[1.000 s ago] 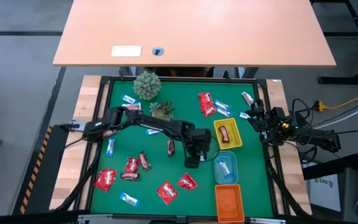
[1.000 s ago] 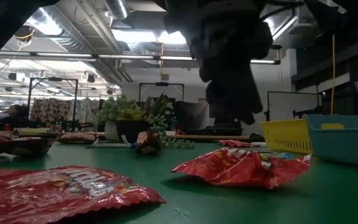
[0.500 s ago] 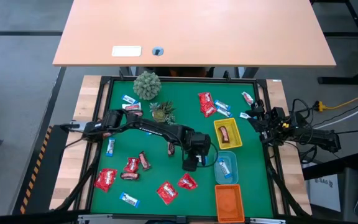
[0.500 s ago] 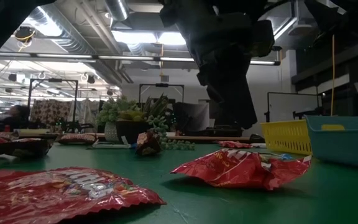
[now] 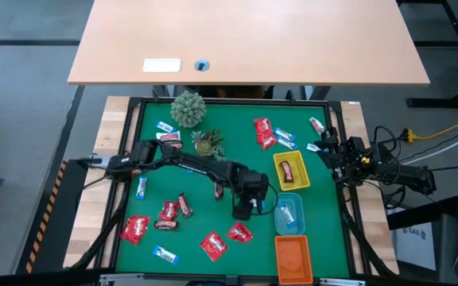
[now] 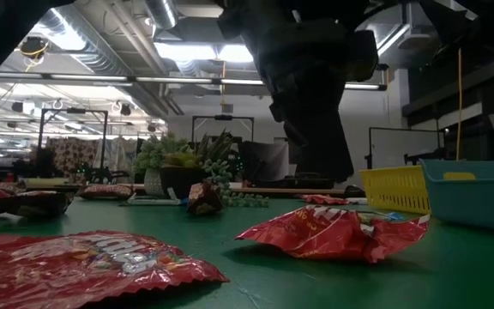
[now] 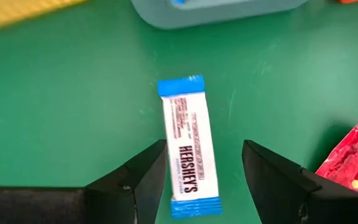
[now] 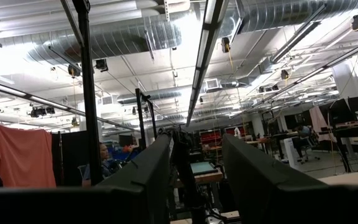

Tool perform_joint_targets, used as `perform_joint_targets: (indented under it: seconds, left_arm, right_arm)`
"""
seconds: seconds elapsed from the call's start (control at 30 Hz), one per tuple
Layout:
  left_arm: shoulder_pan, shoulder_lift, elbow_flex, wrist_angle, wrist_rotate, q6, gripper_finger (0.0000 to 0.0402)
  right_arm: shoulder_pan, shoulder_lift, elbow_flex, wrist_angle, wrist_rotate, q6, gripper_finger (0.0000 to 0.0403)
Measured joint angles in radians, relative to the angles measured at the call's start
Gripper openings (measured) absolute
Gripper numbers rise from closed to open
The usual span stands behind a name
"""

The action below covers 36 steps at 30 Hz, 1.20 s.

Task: Sort candy
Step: Put the white chocolate into the blue bin

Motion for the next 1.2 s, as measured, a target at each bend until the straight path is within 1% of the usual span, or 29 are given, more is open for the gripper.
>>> perform_joint_targets:
  seconds: [0.07,0.43,1.0,1.2]
  left_arm:
    - [0.0,0.002,-0.01,0.007,0.015,-0.011,0.0201]
    - [0.003,0.012,-0.014,0.02,0.025,0.001,0.0201]
    - [0.013,0.042,-0.014,0.036,0.014,0.017,0.0201]
    - [0.029,0.063,-0.014,0.05,0.075,-0.005,0.0201]
  right_arm:
    - [0.0,0.0,0.0,0.0,0.0,0.0,0.015]
    - [0.0,0.0,0.0,-0.001,0.0,0.0,0.015]
    - [0.0,0.0,0.0,-0.001,0.0,0.0,0.015]
    - [0.0,0.0,0.0,-0.002,-0.006,0.0,0.015]
